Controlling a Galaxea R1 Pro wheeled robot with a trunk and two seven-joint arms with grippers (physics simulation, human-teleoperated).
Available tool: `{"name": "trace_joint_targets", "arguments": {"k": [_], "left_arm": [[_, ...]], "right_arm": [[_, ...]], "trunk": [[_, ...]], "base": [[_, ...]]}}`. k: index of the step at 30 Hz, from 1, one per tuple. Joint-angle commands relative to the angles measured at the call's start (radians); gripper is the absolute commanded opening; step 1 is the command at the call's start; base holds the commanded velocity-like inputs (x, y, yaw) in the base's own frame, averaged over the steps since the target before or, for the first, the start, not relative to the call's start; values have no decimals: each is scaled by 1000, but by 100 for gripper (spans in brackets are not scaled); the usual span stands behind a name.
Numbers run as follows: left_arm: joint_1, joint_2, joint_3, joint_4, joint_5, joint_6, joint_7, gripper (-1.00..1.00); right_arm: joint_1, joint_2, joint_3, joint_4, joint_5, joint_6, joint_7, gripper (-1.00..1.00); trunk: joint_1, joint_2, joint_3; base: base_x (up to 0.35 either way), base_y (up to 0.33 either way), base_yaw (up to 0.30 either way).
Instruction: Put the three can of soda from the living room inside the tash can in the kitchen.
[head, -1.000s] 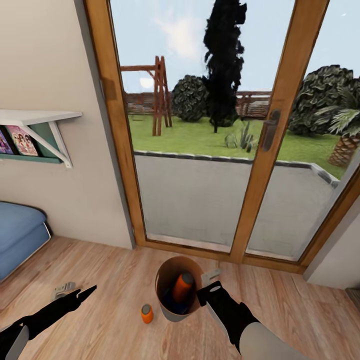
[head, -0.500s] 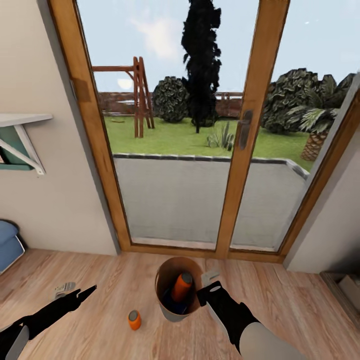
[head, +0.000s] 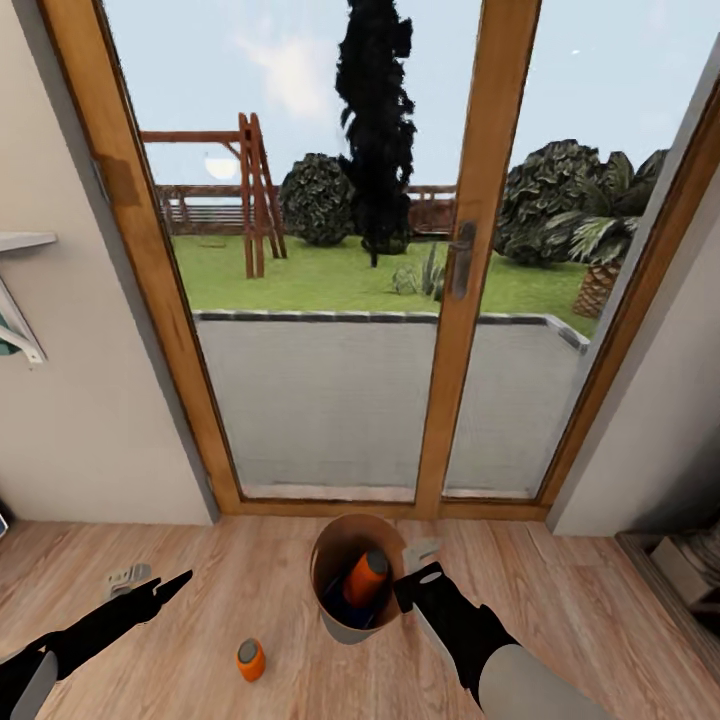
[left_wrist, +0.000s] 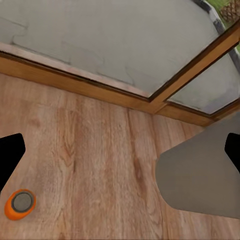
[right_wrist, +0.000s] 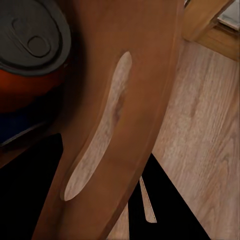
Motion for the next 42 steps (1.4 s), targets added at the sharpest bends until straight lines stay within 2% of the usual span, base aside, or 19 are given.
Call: {"name": "trace_joint_targets", "arguments": {"k": [1, 11, 30, 35, 38, 39, 41, 42], "left_arm": [[0, 0, 0, 0, 0, 0, 0, 100], [0, 0, 0, 0, 0, 0, 0, 100], [0, 0, 0, 1, -1, -1, 0, 100], [0, 0, 0, 2, -1, -35, 1, 100], [0, 0, -1, 44, -1, -54, 2, 100], [0, 0, -2, 56, -1, -68, 8, 100], [0, -6, -3, 68, -1, -121, 73, 100], [0, -23, -4, 76, -2, -155, 145, 100]], "right_arm": [[0, 0, -1, -1, 2, -2, 9, -100], [0, 1, 0, -1, 2, -2, 8, -100], [0, 0, 1, -1, 2, -2, 8, -100], [0, 0, 1, -1, 2, -2, 8, -100], [0, 0, 1, -2, 2, -2, 8, -100], [0, 0, 1, -4, 2, -1, 8, -100], [0, -1, 0, -12, 2, 0, 8, -100], [0, -1, -1, -19, 2, 2, 8, -100]], "trunk": [[0, 0, 0], [0, 0, 0], [0, 0, 0], [0, 0, 0], [0, 0, 0], [0, 0, 0], [0, 0, 0], [0, 0, 0]], "base": [[299, 26, -7], [304, 118, -1], [123, 10, 0], [62, 0, 0], [10, 0, 0], [4, 0, 0], [3, 0, 0], [1, 0, 0]]}}
